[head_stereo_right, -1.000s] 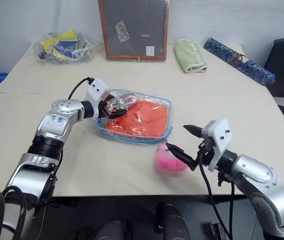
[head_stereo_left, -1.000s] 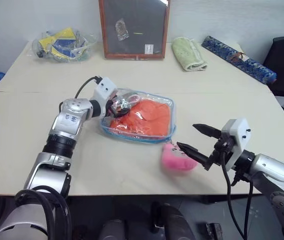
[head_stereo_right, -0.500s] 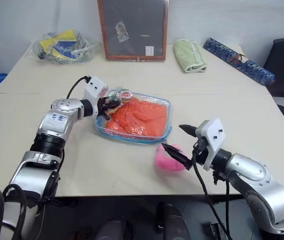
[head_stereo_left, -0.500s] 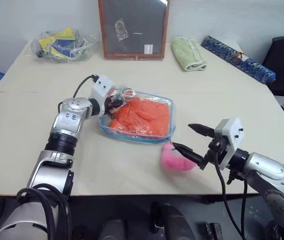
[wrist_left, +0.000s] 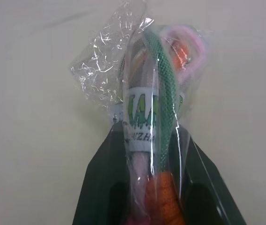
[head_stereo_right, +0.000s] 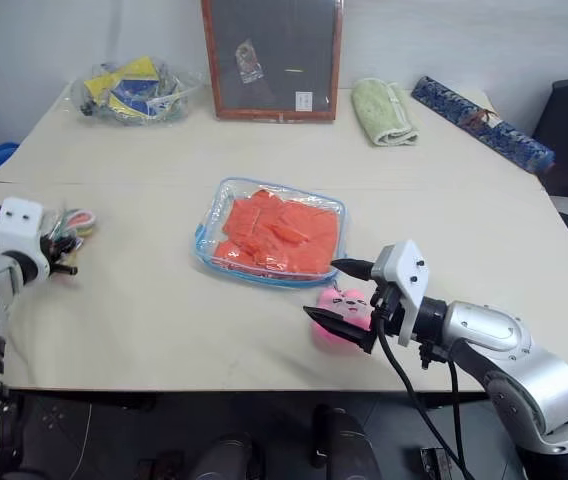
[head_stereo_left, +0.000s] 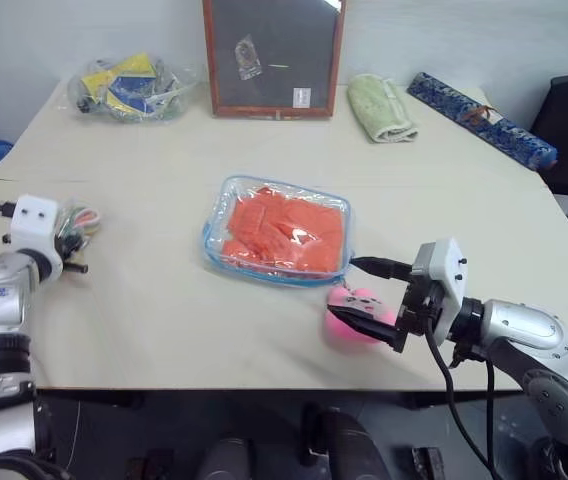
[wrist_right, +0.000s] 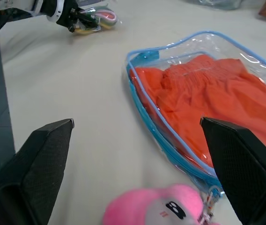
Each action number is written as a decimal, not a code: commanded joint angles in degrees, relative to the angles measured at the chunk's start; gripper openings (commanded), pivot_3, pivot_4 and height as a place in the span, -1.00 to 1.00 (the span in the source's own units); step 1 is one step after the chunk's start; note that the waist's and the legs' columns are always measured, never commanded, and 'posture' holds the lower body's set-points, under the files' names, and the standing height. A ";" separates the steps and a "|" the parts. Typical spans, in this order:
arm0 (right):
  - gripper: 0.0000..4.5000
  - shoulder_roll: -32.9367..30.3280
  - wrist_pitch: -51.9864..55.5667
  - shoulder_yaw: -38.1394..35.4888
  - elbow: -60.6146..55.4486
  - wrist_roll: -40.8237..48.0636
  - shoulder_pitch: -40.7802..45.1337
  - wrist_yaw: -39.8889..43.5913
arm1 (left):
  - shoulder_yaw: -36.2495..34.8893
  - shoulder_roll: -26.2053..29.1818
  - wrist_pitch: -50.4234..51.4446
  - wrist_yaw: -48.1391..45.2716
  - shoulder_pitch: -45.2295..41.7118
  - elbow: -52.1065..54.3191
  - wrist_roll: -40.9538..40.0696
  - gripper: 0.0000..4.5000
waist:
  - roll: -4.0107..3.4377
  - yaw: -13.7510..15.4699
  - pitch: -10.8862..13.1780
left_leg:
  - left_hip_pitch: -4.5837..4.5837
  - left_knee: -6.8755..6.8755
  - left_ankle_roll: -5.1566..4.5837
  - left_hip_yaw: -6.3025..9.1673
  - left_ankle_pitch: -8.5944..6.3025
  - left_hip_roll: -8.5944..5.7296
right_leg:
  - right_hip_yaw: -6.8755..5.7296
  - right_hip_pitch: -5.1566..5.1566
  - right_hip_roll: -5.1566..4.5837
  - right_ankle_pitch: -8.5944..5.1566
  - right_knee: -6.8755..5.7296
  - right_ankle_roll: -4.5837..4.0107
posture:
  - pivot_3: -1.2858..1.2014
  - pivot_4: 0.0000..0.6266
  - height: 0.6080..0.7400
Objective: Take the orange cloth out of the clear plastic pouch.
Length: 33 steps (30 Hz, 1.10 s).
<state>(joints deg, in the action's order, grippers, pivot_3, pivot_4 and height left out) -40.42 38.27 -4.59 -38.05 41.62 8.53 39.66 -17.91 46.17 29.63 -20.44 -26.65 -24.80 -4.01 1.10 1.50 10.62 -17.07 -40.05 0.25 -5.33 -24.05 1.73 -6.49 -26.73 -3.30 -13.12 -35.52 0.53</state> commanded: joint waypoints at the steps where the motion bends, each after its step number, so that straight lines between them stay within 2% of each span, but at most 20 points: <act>1: 1.00 -0.59 -0.33 0.47 0.34 0.14 1.57 1.45 | -2.56 1.93 -0.64 1.72 1.58 1.44 0.27 -0.40 | 0.02 -0.07 -0.01 | 0.00 0.00 -0.01 0.00 0.00 -0.01 | 0.00 0.01 -0.02 0.01 0.00 0.01 | 0.03 -0.52 1.00; 8: 1.00 -0.39 -1.14 1.72 3.11 -1.05 3.25 3.19 | -5.73 4.46 -0.09 0.70 2.64 4.70 -1.58 0.48 | 0.04 -0.33 0.00 | 0.01 0.03 -0.01 -0.01 0.00 0.02 | -0.03 0.00 0.00 0.01 -0.01 0.01 | 0.03 -0.52 1.00; 10: 1.00 -0.28 -1.39 1.76 3.58 -1.50 3.26 3.42 | -6.39 5.45 1.09 -1.87 1.69 5.90 -3.50 0.75 | 0.04 -0.31 0.00 | 0.01 0.03 -0.01 -0.02 0.00 0.01 | -0.03 0.00 0.00 0.01 0.00 0.01 | 0.03 -0.52 1.00; 12: 1.00 -0.18 -1.71 1.31 3.61 -1.81 2.54 3.55 | -7.22 7.69 3.94 -9.27 1.49 9.90 -8.34 0.98 | 0.05 -0.32 0.01 | 0.01 0.03 0.00 -0.01 0.00 0.01 | -0.04 0.00 0.00 0.01 0.00 0.01 | 0.03 -0.52 1.00; 14: 1.00 -0.18 -1.92 0.91 3.49 -2.07 1.77 3.60 | -7.85 9.71 5.42 -16.22 1.88 13.96 -12.74 0.98 | 0.06 -0.28 0.01 | -0.02 0.02 0.00 0.00 -0.01 0.02 | -0.06 0.00 0.00 0.00 0.01 0.01 | 0.03 -0.52 1.00; 19: 1.00 -0.41 -1.97 0.16 2.21 -2.45 -0.41 3.22 | -6.01 13.84 1.31 -33.76 7.36 27.97 -20.45 0.98 | 0.03 -0.33 0.03 | -0.02 0.04 0.02 -0.01 -0.02 0.00 | -0.03 0.00 -0.01 0.00 0.07 0.01 | 0.03 -0.52 1.00; 22: 1.00 -0.40 -1.78 -0.50 1.70 -2.35 -1.28 2.68 | 1.25 15.14 -5.71 -39.40 7.94 30.88 -17.20 0.98 | 0.01 -0.30 0.04 | 0.00 0.03 0.04 -0.05 -0.01 -0.01 | 0.01 0.00 0.01 -0.01 0.09 0.00 | 0.03 -0.52 1.00; 24: 1.00 -0.41 -1.70 -0.59 1.56 -2.42 -1.44 2.33 | 11.09 15.41 -17.61 -41.23 4.27 26.50 -7.36 0.98 | -0.01 -0.15 0.05 | 0.00 0.04 0.06 -0.13 0.00 -0.03 | 0.11 0.05 0.04 -0.03 0.14 -0.03 | 0.03 -0.52 1.00; 27: 1.00 -0.44 -1.53 -0.58 1.29 -2.47 -1.55 2.11 | 21.11 9.76 -30.32 -41.95 -8.06 14.02 0.79 0.98 | -0.05 0.29 0.08 | -0.05 0.03 0.08 -0.12 0.04 -0.06 | 0.13 0.15 0.11 -0.04 0.15 -0.05 | 0.03 -0.52 1.00; 30: 1.00 -0.50 -1.26 -0.55 0.81 -2.65 -1.77 1.75 | 26.36 4.98 -40.35 -43.80 -16.58 3.42 4.85 0.98 | 0.02 0.05 0.05 | -0.14 0.02 0.05 -0.15 0.05 -0.05 | 0.12 0.15 0.18 -0.02 0.08 -0.04 | 0.03 -0.52 1.00; 33: 1.00 -0.89 -1.73 0.43 -0.66 -4.42 -3.20 1.42 | 29.60 0.45 -46.28 -47.36 -21.70 -3.88 5.57 0.98 | 0.02 -0.34 0.05 | -0.21 0.06 0.00 -0.25 -0.01 -0.04 | 0.12 0.09 0.34 0.00 0.10 0.01 | 0.03 -0.52 1.00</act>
<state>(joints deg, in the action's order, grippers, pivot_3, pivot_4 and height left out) -40.76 37.50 -4.10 -36.03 37.50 5.69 41.39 10.93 46.83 -13.11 -66.06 -47.35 -26.46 0.89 1.12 1.16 10.67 -17.28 -39.99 0.24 -5.65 -24.10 1.68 -6.34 -26.64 -2.85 -13.11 -35.36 0.55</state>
